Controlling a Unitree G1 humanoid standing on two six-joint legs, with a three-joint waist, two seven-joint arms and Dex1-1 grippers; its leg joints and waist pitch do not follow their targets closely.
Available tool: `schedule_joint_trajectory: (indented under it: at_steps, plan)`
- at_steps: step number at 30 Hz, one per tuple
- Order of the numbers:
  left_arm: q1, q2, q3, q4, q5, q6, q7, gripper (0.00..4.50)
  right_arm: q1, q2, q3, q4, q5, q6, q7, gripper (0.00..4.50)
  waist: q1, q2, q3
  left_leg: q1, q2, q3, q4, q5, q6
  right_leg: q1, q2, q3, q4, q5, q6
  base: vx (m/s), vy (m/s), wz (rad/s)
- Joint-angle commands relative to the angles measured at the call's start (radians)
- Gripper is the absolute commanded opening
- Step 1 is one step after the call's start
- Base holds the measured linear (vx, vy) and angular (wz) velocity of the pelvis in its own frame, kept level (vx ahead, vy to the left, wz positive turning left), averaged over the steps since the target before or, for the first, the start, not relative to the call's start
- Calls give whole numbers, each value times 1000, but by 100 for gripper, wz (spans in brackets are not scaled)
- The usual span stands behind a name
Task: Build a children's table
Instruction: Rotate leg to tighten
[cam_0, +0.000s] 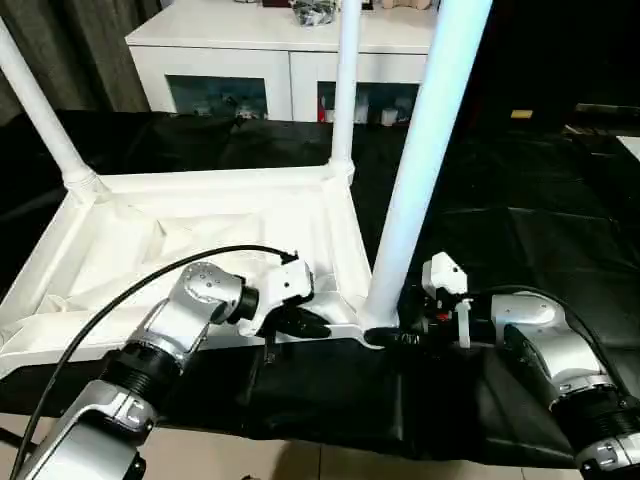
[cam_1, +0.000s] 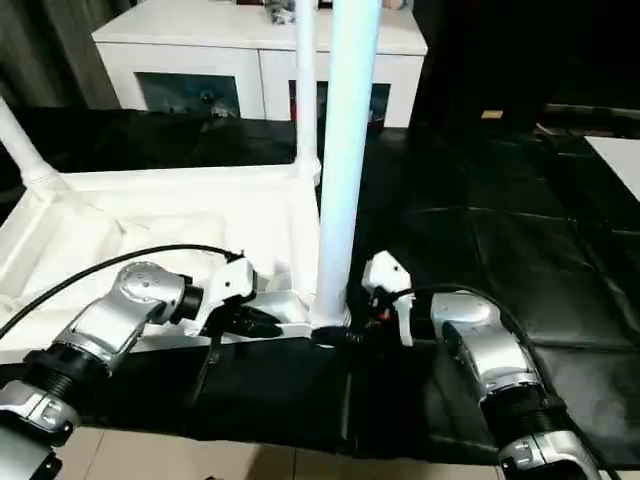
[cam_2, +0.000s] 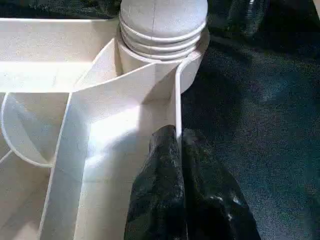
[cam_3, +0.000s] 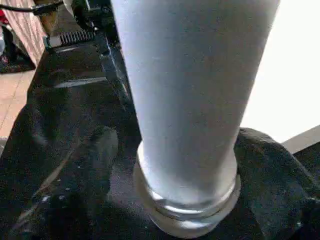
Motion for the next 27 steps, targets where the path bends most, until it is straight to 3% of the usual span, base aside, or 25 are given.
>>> schedule_joint_trajectory:
  at_steps: [1,4,8,11,13,18,19,22,24,27]
  plan:
    - [11,-2,-26,-10,9,14,-13,0,2,-3,29,6,-17,11,26,336,-3,-12,-58,17,40,-14,-76,-243,33,39,-47,30,-53,-226,-228,0,0,0]
    - [11,-1,-24,-10,11,15,-7,0,-3,-5,23,19,-20,10,23,321,-3,-12,-62,15,39,-13,-71,-203,47,41,-45,28,-46,-162,-242,0,0,0]
    - [10,-6,-17,4,23,10,13,0,-8,9,7,39,-25,6,-14,288,-2,-15,-62,13,38,-12,-69,-192,60,43,-45,27,-44,-151,-251,0,0,0]
    - [-7,-49,10,60,37,1,119,0,-45,93,-82,120,8,43,-200,262,-9,-16,-58,13,36,-14,-73,-224,43,39,-48,28,-53,-219,-241,0,0,0]
    - [-33,-87,25,115,58,14,225,0,-61,149,-123,165,4,67,-340,253,-20,-18,-54,15,34,-18,-79,-281,12,36,-48,28,-62,-316,-210,0,0,0]
    - [-98,-167,57,247,104,54,477,0,-75,261,-181,209,-19,109,-636,240,-38,-19,-51,21,30,-24,-84,-342,-25,27,-47,28,-77,-419,-158,0,0,0]
    - [-123,-203,76,299,111,75,586,0,-77,298,-186,222,-59,105,-762,239,-42,-17,-51,19,28,-25,-85,-346,-30,27,-46,27,-78,-428,-152,0,0,0]
    - [-153,-243,89,375,144,74,726,0,-82,355,-195,241,-125,71,-946,238,-46,-16,-52,18,26,-28,-87,-356,-32,27,-47,24,-85,-443,-135,0,0,0]
    - [-162,-256,90,403,153,62,759,0,-86,381,-191,244,-143,60,-1002,237,-46,-15,-52,21,24,-26,-86,-367,-27,22,-46,25,-90,-445,-127,0,0,0]
    - [-166,-267,77,424,162,29,738,0,-92,396,-140,232,-168,27,-971,237,-50,-15,-51,15,23,-30,-90,-386,-20,27,-46,22,-92,-459,-112,0,0,0]
